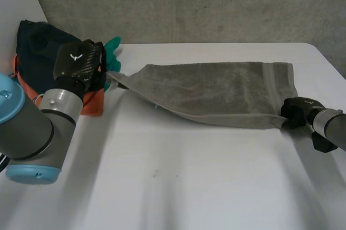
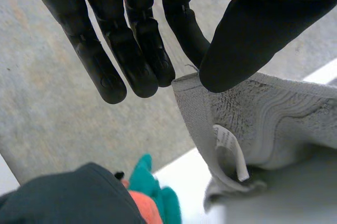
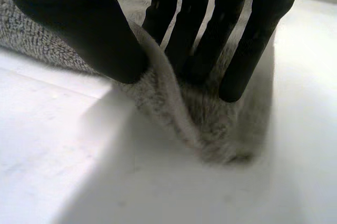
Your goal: Fold the laundry.
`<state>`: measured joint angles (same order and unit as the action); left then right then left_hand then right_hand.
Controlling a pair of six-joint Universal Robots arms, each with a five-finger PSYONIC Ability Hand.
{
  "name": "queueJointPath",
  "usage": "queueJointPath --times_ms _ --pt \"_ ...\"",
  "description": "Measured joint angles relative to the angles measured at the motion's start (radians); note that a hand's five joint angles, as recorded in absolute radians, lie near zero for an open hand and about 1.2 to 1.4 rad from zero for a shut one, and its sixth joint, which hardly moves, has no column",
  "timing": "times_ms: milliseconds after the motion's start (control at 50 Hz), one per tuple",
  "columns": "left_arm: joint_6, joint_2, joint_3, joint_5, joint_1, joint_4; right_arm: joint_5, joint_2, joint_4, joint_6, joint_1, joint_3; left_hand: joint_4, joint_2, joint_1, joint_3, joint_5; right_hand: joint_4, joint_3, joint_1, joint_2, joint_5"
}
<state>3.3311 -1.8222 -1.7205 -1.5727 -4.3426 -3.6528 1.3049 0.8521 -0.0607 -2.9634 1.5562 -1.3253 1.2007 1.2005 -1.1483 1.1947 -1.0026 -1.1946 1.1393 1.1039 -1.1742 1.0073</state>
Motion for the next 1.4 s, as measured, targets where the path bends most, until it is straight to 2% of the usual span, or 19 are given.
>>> queueJointPath --times_ms 40,120,240,320,380,440,540,720,800,960,1000,1060,1080,1100,1120,1140,1180,1260,1400 --pt "0.003 0.018 -0.007 0.001 0.001 0.043 0.005 0.030 0.001 0.034 -0.001 -0.014 0.000 0.000 0.000 0.000 0.000 -0.002 0.034 0.003 0.000 0.001" --pt "0.031 0.089 -0.038 0.010 0.004 0.222 -0.002 0.179 -0.033 0.234 -0.012 -0.085 0.000 0.000 0.000 0.000 0.000 -0.004 0.047 0.019 0.000 0.007" --pt "0.219 0.203 -0.129 0.035 -0.001 0.573 0.010 0.360 -0.238 0.737 -0.074 -0.212 0.000 0.000 0.000 0.000 0.000 -0.004 0.047 0.019 0.000 0.007" --pt "0.364 0.225 -0.189 0.042 -0.003 0.710 0.055 0.390 -0.392 0.933 -0.121 -0.253 0.000 0.000 0.000 0.000 0.000 -0.004 0.047 0.020 0.000 0.007" --pt "0.437 0.220 -0.211 0.043 -0.006 0.751 0.081 0.391 -0.441 0.980 -0.137 -0.260 0.000 0.000 0.000 0.000 0.000 -0.004 0.047 0.031 0.000 0.007" --pt "0.482 0.184 -0.204 0.041 -0.007 0.745 0.097 0.384 -0.438 0.990 -0.143 -0.256 0.000 0.000 0.000 0.000 0.000 -0.004 0.047 0.042 0.000 0.007" --pt "0.501 0.061 -0.110 0.032 0.000 0.633 0.110 0.336 -0.322 0.946 -0.126 -0.215 0.000 0.000 0.000 0.000 0.000 -0.004 0.047 0.053 0.000 0.009" --pt "0.441 -0.228 0.224 -0.014 0.032 0.339 0.112 0.197 -0.076 0.795 -0.016 -0.051 0.000 0.000 0.000 0.000 -0.004 -0.005 0.047 0.053 -0.005 0.015" --pt "0.420 -0.346 0.373 -0.054 0.042 0.263 0.118 0.131 -0.001 0.762 0.011 0.027 0.000 0.000 0.000 0.000 -0.004 -0.005 0.047 0.053 -0.005 0.015" --pt "0.417 -0.585 0.670 -0.087 0.054 0.171 0.174 -0.106 0.095 0.758 0.061 0.303 0.003 0.000 0.000 0.000 -0.004 -0.006 0.050 0.053 -0.008 0.015" --pt "0.417 -0.637 0.732 -0.088 0.059 0.160 0.187 -0.167 0.102 0.759 0.067 0.375 0.003 0.000 0.000 0.001 -0.004 0.114 -0.063 -0.042 0.103 -0.085" --pt "0.414 -0.694 0.799 -0.086 0.067 0.148 0.200 -0.240 0.108 0.757 0.074 0.463 -0.140 -0.142 0.150 -0.141 0.133 0.508 -0.479 -0.463 0.532 -0.504" --pt "0.412 -0.709 0.816 -0.085 0.071 0.144 0.203 -0.260 0.110 0.755 0.077 0.488 -0.541 -0.562 0.606 -0.533 0.526 0.663 -0.615 -0.622 0.673 -0.668" --pt "0.409 -0.717 0.825 -0.085 0.074 0.141 0.206 -0.273 0.112 0.752 0.080 0.505 -0.701 -0.715 0.762 -0.688 0.683 0.894 -0.841 -0.822 0.891 -0.889" --pt "0.407 -0.722 0.830 -0.084 0.078 0.138 0.208 -0.281 0.113 0.749 0.082 0.515 -0.701 -0.715 0.762 -0.688 0.683 0.933 -0.881 -0.861 0.932 -0.924" --pt "0.401 -0.728 0.833 -0.084 0.085 0.133 0.210 -0.288 0.115 0.741 0.086 0.525 -0.903 -0.896 0.915 -0.885 0.871 0.968 -0.920 -0.881 0.957 -0.958" --pt "0.386 -0.725 0.825 -0.084 0.099 0.122 0.214 -0.289 0.117 0.718 0.093 0.529 -0.992 -0.983 0.954 -0.976 0.954 0.982 -0.928 -0.882 0.961 -0.964" --pt "0.356 -0.675 0.760 -0.084 0.124 0.107 0.211 -0.226 0.112 0.640 0.096 0.468 -0.998 -0.993 0.954 -0.983 0.956 0.982 -0.928 -0.882 0.961 -0.964" --pt "0.320 -0.481 0.526 -0.083 0.139 0.101 0.116 0.066 0.031 0.454 0.036 0.180 -0.998 -0.993 0.954 -0.983 0.956 0.982 -0.928 -0.882 0.962 -0.964"
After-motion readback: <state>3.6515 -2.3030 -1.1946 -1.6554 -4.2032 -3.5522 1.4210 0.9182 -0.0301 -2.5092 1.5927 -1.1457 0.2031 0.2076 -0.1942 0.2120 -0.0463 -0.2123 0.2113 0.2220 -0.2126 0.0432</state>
